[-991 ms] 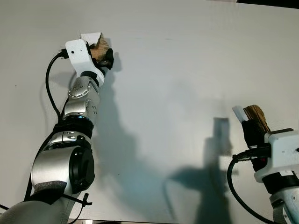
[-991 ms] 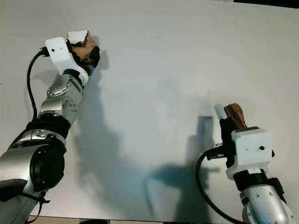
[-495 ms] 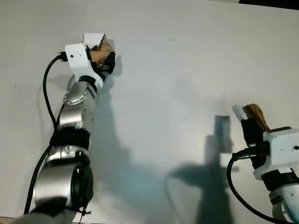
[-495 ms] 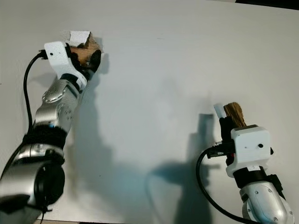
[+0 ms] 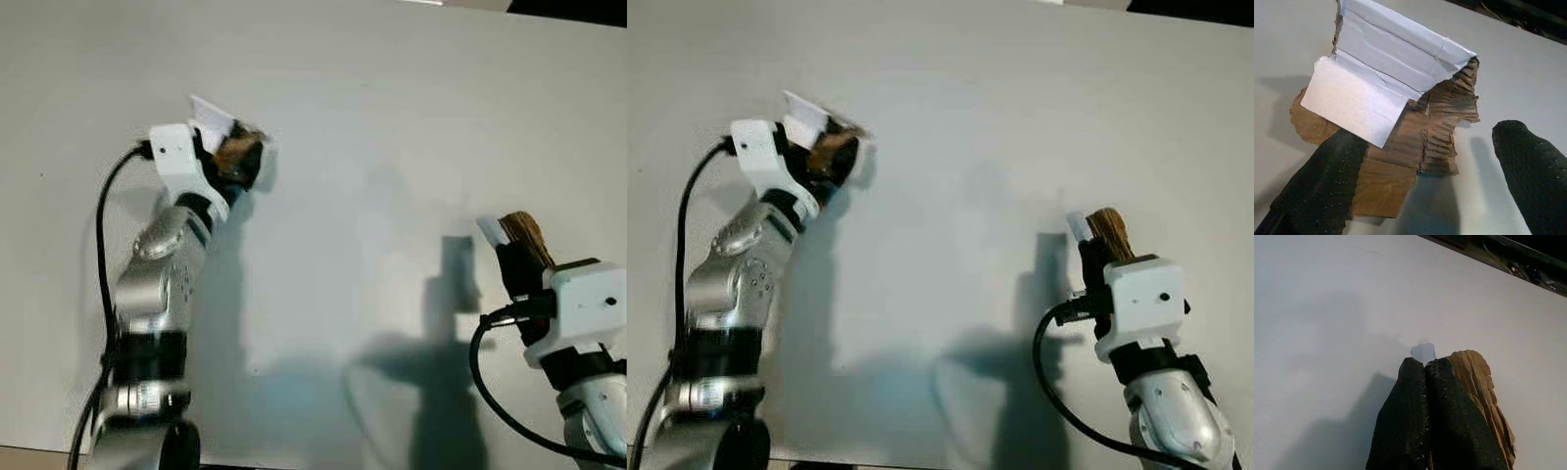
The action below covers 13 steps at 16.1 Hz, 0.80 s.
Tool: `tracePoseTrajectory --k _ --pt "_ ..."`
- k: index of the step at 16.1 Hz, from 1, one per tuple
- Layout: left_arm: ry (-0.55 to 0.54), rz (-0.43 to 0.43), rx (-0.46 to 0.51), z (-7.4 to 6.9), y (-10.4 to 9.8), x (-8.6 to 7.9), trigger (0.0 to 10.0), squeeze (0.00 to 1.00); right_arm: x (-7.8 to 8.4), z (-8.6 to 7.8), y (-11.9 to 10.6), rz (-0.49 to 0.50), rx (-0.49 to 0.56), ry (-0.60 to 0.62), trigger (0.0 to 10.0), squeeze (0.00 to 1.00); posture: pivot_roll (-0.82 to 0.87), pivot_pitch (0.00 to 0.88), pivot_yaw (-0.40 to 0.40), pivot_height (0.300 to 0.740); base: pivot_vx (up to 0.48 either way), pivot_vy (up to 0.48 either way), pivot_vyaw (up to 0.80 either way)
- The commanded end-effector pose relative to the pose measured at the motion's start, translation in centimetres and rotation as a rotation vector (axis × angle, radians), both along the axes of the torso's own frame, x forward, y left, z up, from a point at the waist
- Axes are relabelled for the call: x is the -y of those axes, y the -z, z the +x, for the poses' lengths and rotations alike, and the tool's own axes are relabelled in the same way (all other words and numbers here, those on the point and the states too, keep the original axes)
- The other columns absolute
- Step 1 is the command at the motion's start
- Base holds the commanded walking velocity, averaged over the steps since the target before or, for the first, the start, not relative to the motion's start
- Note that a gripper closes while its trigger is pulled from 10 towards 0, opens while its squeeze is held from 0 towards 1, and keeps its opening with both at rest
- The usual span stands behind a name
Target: Picking trash to rubbish bin
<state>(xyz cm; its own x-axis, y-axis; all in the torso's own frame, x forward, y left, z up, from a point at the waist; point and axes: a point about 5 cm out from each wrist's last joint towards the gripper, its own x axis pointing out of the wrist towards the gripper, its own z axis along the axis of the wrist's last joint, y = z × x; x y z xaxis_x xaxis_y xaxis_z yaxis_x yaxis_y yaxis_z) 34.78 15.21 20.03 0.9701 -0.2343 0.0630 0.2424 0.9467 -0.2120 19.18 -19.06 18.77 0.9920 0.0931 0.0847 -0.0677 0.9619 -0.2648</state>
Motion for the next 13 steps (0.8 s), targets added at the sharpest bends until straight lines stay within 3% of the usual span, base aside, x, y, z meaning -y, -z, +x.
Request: tracePoseTrajectory --k 1,4,8,13 --pt "0.062 -0.01 -0.29 -1.6 5.7 1.2 10.0 0.0 0.2 -0.1 0.4 0.003 -0.016 0.004 10.0 0.0 0.03 0.363 -0.091 0.74 0.0 0.0 0.0" --pt "0.082 0.011 -0.319 -3.1 5.8 0.8 10.0 0.0 0.2 0.1 0.6 0.006 -0.016 -0.001 10.0 0.0 0.05 0.363 -0.089 0.74 0.0 0.0 0.0" --pt "0.092 0.078 -0.388 -7.0 6.1 -0.9 10.0 0.0 0.1 1.1 0.9 0.007 -0.01 -0.031 10.0 0.0 0.12 0.358 -0.09 0.74 0.0 0.0 0.0" --pt "0.135 0.152 -0.431 -9.7 5.4 -2.2 10.0 0.0 0.1 2.3 1.2 0.008 0.004 -0.055 10.0 0.0 0.18 0.345 -0.085 0.74 0.0 0.0 0.0"
